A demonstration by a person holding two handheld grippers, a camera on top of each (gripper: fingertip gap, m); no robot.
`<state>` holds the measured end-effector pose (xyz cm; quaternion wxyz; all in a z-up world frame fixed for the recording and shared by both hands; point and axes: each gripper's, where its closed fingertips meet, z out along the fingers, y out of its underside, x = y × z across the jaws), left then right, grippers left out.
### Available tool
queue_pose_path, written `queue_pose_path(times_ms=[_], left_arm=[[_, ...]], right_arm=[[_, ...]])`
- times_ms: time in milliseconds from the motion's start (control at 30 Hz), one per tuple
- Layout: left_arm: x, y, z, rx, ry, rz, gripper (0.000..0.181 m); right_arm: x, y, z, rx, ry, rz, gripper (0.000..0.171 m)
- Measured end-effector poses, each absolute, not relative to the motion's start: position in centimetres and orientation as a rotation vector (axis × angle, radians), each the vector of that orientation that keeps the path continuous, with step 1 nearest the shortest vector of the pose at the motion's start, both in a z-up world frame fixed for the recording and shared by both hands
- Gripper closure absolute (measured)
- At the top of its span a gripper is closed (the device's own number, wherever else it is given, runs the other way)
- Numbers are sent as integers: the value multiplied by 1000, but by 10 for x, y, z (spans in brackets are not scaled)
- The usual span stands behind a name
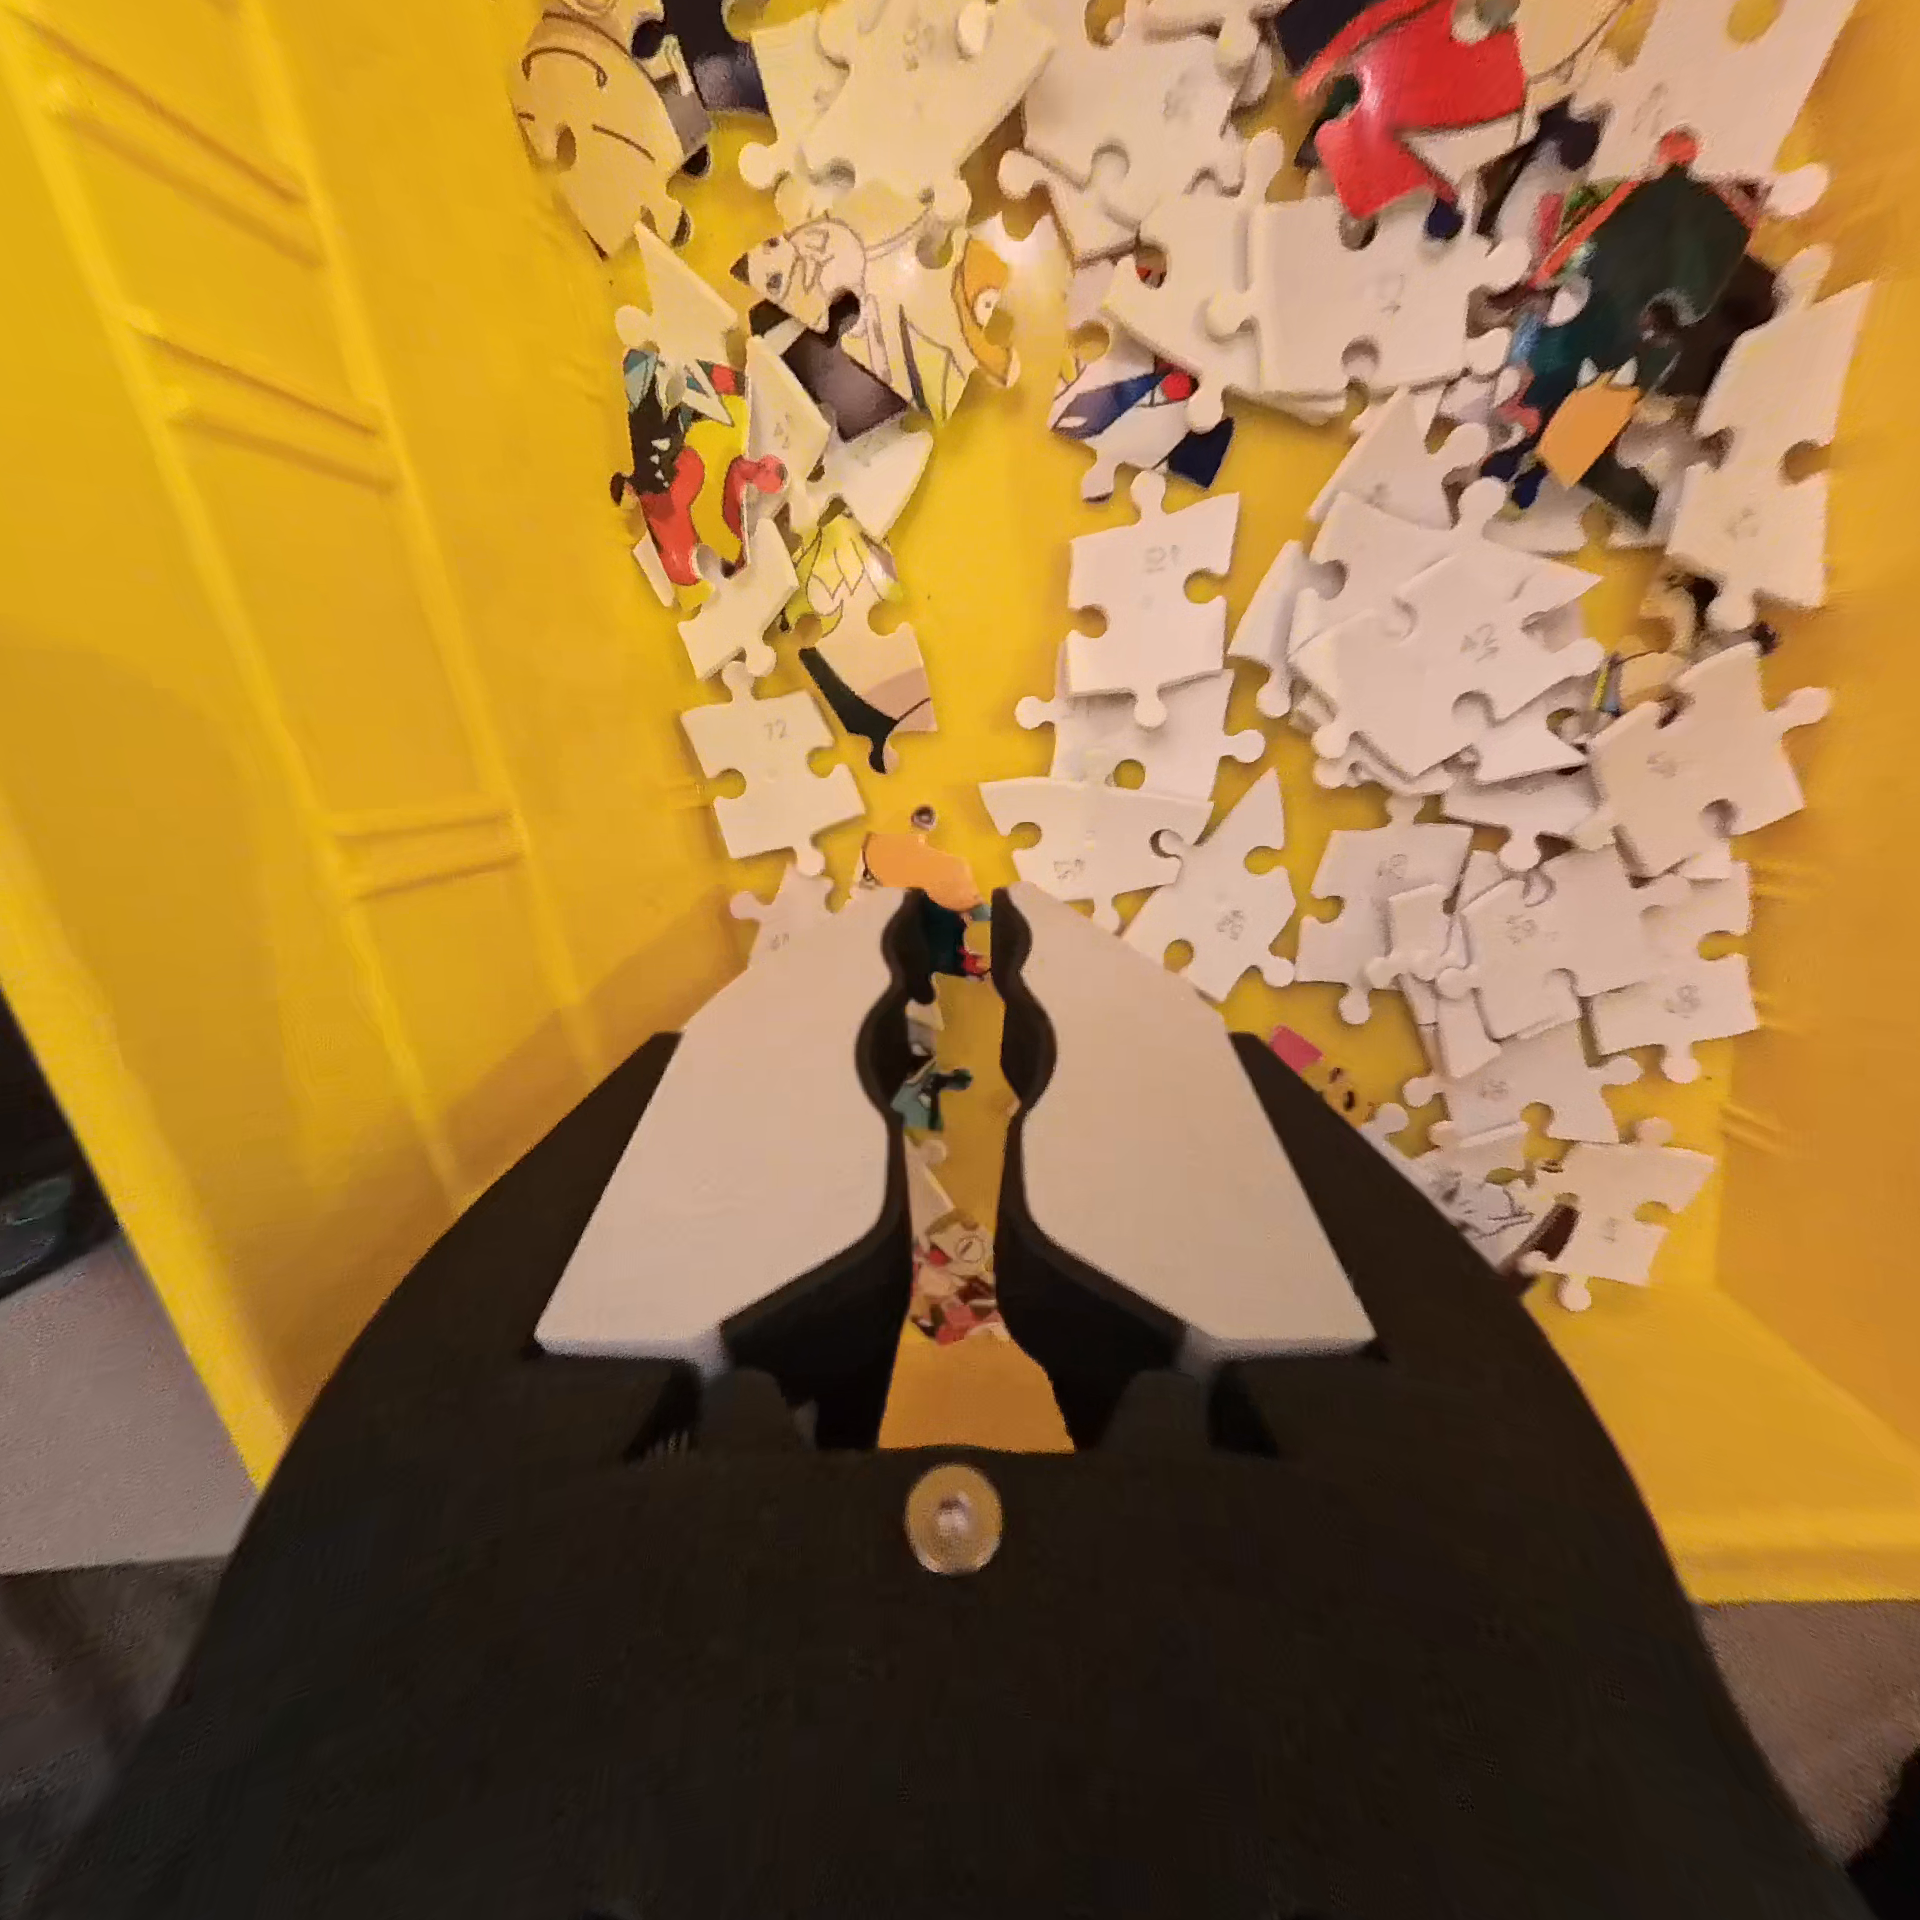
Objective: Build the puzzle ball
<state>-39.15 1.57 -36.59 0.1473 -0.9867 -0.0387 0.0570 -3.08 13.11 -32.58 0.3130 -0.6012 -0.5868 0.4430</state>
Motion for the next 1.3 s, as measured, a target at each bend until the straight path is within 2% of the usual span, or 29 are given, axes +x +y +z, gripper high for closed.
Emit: queue_pose_path(times_ms=[267, 467, 633, 733, 767, 800, 833, 900, 1067, 1200, 1300], left_arm=[[-385, 20, -347, -2721, -225, -90, 179], [-367, 31, -331, -2587, -327, -409, 179], [-364, 32, -333, -2562, -370, -514, 179], [-365, 31, -343, -2624, -320, -452, 179], [-366, 30, -346, -2658, -296, -421, 172], [-365, 30, -346, -2673, -290, -410, 151], [-367, 28, -347, -2695, -288, -384, 144], [-374, 23, -344, -2722, -258, -276, 152], [-391, -5, -336, -2843, -226, 41, 159], [-392, -21, -352, -2967, -149, 186, 145], [-399, -22, -361, -3001, -157, 265, 145]], right_arm=[[-31, 131, -326, -1585, -1546, 1168, 171], [-31, 131, -326, -1585, -1546, 1168, 171], [-31, 131, -325, -1582, -1545, 1169, 171], [-31, 131, -325, -1581, -1544, 1170, 171], [-31, 131, -325, -1581, -1545, 1170, 171], [-31, 131, -325, -1581, -1545, 1169, 171], [-31, 131, -325, -1581, -1545, 1169, 171], [-31, 131, -325, -1580, -1543, 1170, 171], [-31, 131, -325, -1579, -1543, 1170, 171], [-30, 131, -324, -1574, -1543, 1171, 171], [-30, 131, -324, -1570, -1541, 1171, 171]])
